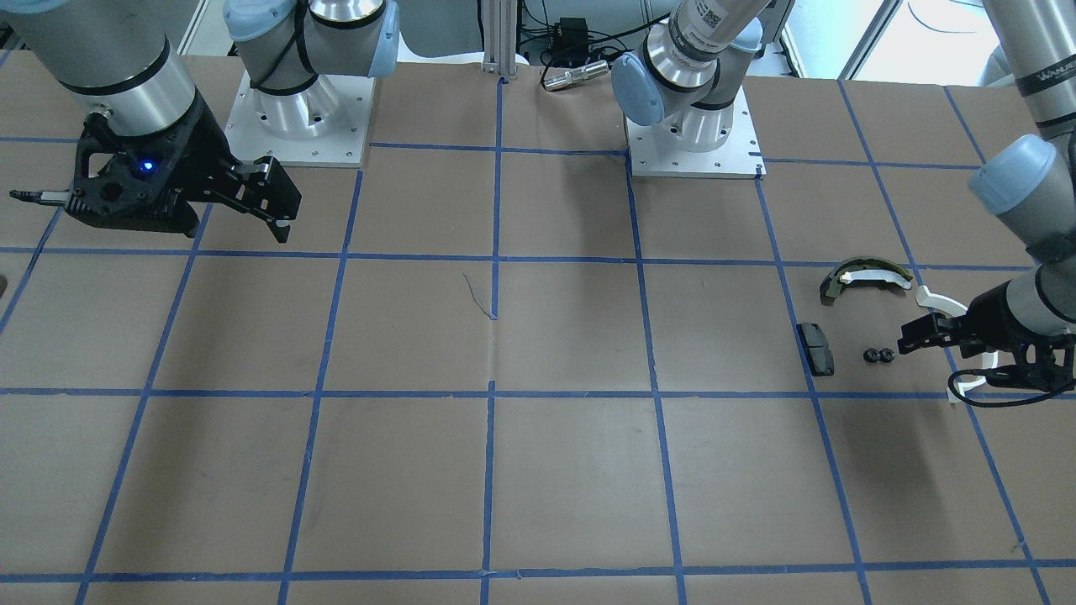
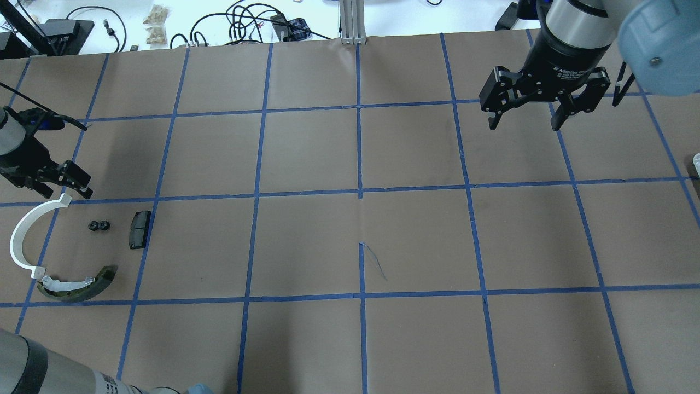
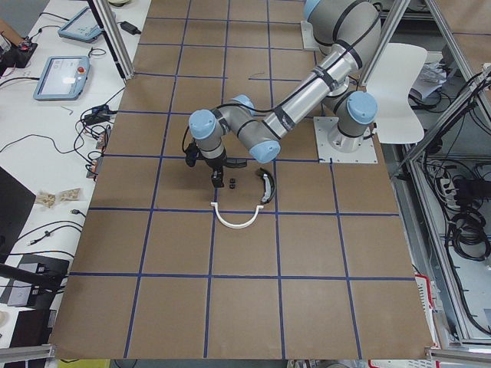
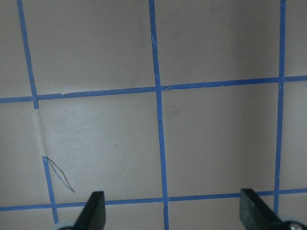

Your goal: Place bearing gear from tray to pile

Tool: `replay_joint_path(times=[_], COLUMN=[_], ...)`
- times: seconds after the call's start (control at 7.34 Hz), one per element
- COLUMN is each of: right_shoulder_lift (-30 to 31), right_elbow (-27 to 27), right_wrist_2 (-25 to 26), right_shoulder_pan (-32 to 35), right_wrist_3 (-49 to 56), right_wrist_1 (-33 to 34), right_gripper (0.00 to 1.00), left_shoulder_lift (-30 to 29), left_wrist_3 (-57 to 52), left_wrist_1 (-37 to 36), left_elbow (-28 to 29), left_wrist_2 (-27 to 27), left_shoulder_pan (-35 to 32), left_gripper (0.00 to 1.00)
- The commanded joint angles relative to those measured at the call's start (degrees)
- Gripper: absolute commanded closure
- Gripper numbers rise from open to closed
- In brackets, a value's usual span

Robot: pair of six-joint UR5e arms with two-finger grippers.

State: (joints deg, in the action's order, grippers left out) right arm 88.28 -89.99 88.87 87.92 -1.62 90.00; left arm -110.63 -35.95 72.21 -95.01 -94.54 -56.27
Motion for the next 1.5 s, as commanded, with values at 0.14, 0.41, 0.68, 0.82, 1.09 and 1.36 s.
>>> replay_joint_path(times=[0.14, 0.41, 0.68, 0.82, 1.09, 1.36], right_shoulder_lift=[0.1, 0.1, 0.1, 0.1, 0.1, 0.0], right_elbow=[0.0, -0.1, 0.3, 0.3, 0.0, 0.0], right_wrist_2=[-0.1, -0.2, -0.5, -0.7, 0.2, 0.3], right_shoulder_pan=[0.0, 0.1, 0.1, 0.1, 0.0, -0.2], right_wrist_3=[0.1, 0.0, -0.2, -0.2, -0.3, -0.2], right_wrist_1=[0.3, 1.1, 1.1, 1.1, 1.0, 1.1], right_gripper=[0.0, 0.0, 0.0, 0.0, 0.0, 0.0], left_shoulder_lift=[6.8, 11.8, 15.3, 15.5, 16.9, 21.1], left_wrist_3=[20.0, 25.2, 30.2, 31.0, 31.2, 35.1], left_wrist_1=[18.2, 21.4, 21.0, 20.2, 20.1, 19.6], left_elbow=[10.7, 14.0, 14.5, 13.9, 12.9, 7.1], left_wrist_2=[1.1, 5.0, 5.8, 5.8, 5.6, 5.8], left_shoulder_pan=[-12.9, -20.3, -28.0, -29.8, -30.1, -30.2], left_gripper=[0.0, 0.0, 0.0, 0.0, 0.0, 0.0])
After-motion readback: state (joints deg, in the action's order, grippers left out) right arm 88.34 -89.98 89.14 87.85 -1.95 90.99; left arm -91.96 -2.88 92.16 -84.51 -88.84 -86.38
